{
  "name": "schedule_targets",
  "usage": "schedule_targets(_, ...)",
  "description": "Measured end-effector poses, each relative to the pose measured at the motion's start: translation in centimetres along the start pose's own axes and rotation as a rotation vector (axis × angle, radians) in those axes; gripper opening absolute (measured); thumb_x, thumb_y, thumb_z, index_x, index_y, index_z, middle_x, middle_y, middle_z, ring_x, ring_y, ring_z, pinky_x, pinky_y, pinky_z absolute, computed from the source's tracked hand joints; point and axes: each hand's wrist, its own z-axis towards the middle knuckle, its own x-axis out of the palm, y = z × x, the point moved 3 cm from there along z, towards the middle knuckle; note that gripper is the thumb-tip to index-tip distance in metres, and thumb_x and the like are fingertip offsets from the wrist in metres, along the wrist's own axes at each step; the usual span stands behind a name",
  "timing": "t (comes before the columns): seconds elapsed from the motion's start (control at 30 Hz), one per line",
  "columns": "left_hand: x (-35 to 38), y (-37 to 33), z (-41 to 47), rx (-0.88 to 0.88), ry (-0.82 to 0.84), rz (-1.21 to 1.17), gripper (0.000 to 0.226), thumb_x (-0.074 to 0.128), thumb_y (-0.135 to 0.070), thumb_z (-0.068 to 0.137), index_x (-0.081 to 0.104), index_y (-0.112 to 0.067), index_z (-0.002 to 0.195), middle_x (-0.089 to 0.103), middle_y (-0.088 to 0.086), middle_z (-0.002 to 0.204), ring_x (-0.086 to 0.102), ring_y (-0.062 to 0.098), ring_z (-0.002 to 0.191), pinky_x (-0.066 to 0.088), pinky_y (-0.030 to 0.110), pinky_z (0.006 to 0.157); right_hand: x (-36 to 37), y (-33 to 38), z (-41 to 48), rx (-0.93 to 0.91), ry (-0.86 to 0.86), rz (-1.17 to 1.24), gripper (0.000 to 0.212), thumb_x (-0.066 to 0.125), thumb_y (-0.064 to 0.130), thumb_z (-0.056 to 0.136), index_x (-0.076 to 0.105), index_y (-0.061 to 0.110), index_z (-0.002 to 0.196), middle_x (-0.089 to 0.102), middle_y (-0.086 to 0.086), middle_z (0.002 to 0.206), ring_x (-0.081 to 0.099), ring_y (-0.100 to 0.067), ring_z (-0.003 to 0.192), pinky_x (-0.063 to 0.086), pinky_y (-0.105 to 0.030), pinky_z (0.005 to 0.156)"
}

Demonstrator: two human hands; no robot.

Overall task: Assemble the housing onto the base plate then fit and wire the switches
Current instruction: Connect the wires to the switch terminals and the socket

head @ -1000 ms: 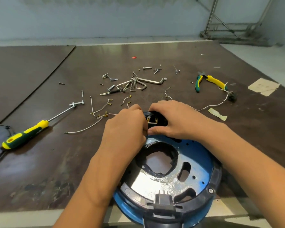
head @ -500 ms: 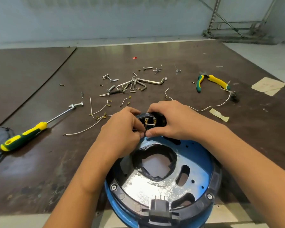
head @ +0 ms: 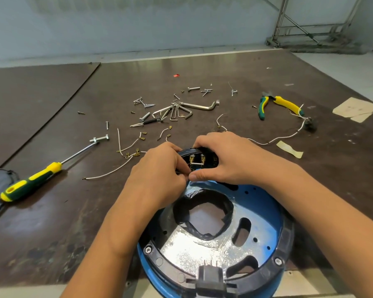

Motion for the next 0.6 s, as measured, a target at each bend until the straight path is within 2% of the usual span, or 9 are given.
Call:
schedule_targets(0.33, -0.05, -0.14, 0.09, 0.004, 0.001, 0.016, 0.027, 0.066, -0.020, 0.086, 0.077, -0.044, 0.090, 0.047, -0.011, 0.139, 0.053, 0.022, 0.117, 0.048, 0.045, 0.097, 0.09, 0.00, 0.15, 0.040, -0.006, -0.001, 0.044, 0.071, 0.068, 0.074, 0.046, 0.039, 0.096, 0.055, 0.014, 0.092, 0.050, -0.010, 0.083, 0.027, -0.022, 0.054)
schedule_targets(0.6, -0.04, -0.19, 0.07, 0.019, 0.007, 0.041, 0.024, 0.066, -0.018, 0.086, 0.079, -0.038, 0.089, 0.044, -0.010, 0.141, 0.052, 0.022, 0.118, 0.048, 0.047, 0.097, 0.09, -0.23, 0.55, 0.076, 0.011, 0.065, 0.045, 0.077, 0.064, 0.069, 0.043, 0.041, 0.088, 0.052, 0.019, 0.079, 0.048, -0.004, 0.077, 0.027, -0.026, 0.053)
